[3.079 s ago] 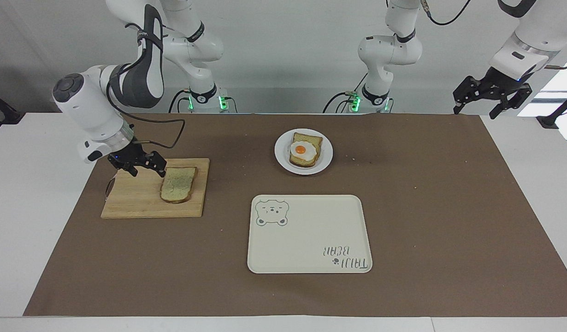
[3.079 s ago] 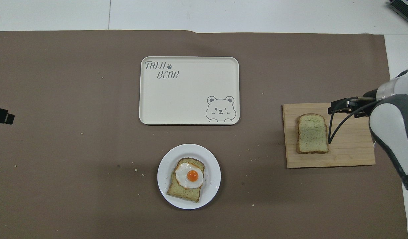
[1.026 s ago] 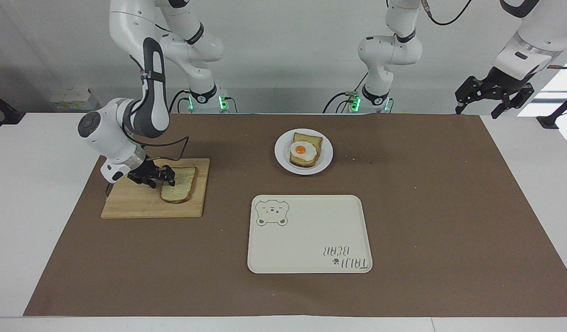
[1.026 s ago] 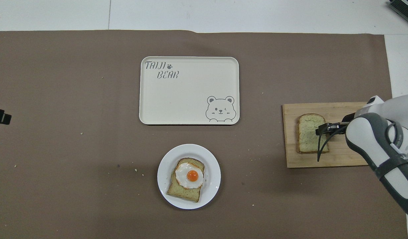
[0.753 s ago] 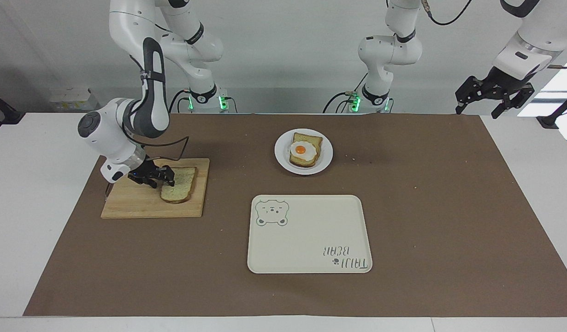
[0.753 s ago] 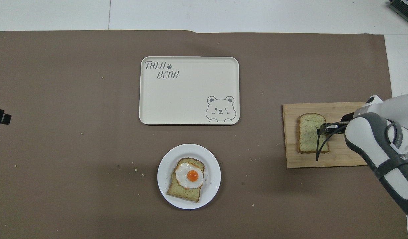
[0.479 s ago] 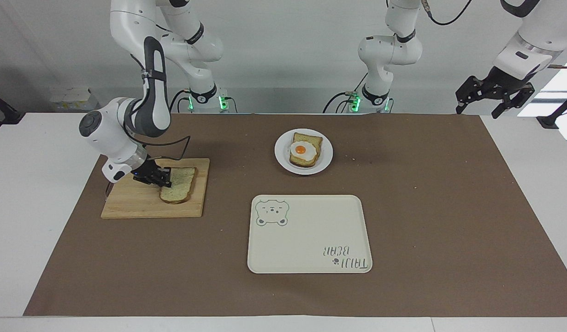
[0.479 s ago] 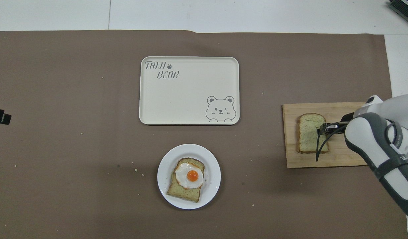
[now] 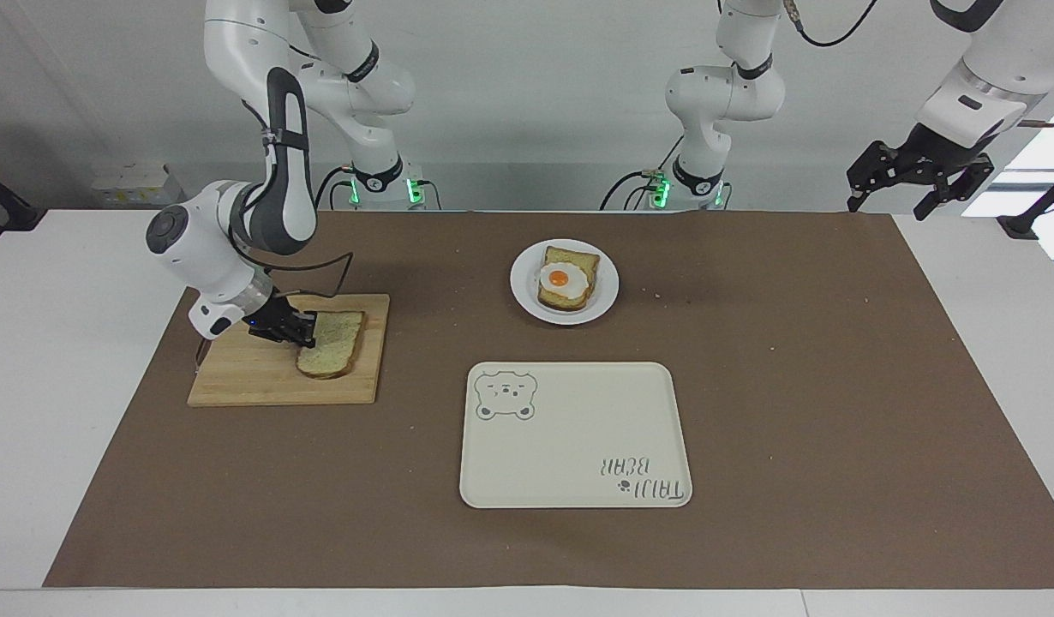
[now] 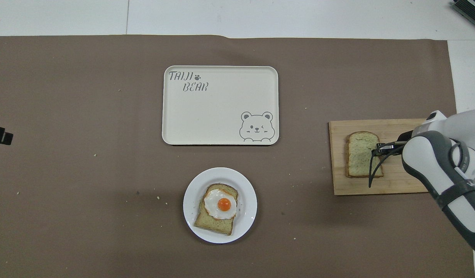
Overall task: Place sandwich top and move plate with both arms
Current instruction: 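Close the right gripper on the bread slice's edge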
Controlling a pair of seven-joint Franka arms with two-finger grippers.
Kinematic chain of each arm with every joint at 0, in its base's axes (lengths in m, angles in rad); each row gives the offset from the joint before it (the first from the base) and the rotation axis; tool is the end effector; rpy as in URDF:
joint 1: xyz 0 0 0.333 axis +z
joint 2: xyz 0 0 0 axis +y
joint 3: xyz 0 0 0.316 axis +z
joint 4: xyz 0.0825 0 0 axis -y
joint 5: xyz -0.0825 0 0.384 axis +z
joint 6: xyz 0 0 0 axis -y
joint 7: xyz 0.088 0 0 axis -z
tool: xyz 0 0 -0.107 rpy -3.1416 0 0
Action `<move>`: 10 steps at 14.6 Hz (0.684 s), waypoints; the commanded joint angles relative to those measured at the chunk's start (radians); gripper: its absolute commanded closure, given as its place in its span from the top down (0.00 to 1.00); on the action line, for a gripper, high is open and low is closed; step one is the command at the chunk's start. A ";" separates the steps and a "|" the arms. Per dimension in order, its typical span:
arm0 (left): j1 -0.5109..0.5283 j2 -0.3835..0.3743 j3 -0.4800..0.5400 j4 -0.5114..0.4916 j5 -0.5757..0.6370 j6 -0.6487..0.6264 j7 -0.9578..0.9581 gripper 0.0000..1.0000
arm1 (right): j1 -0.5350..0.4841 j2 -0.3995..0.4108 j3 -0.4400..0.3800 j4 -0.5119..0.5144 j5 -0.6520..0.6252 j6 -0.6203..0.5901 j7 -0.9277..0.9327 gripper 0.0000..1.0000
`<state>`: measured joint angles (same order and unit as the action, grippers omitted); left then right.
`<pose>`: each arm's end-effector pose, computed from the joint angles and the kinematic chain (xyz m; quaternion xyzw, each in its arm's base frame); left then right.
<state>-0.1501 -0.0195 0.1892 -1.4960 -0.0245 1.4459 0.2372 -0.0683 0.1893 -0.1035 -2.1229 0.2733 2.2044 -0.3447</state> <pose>0.5353 0.0192 0.6591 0.9947 -0.1002 -0.0134 0.0160 0.5497 -0.0854 0.3148 -0.9940 0.0002 0.0260 0.1058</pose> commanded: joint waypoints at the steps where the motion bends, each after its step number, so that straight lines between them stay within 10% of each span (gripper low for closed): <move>1: -0.002 -0.022 -0.002 -0.021 0.009 -0.001 -0.006 1.00 | 0.004 -0.022 0.001 0.070 0.007 -0.093 -0.027 0.00; 10: 0.000 -0.022 0.000 -0.021 0.009 -0.001 -0.006 1.00 | 0.053 -0.097 0.019 0.147 0.015 -0.384 -0.023 0.00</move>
<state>-0.1502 -0.0195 0.1891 -1.4960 -0.0245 1.4459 0.2372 -0.0393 0.0928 -0.0887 -1.9809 0.2733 1.8452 -0.3449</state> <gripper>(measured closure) 0.000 0.912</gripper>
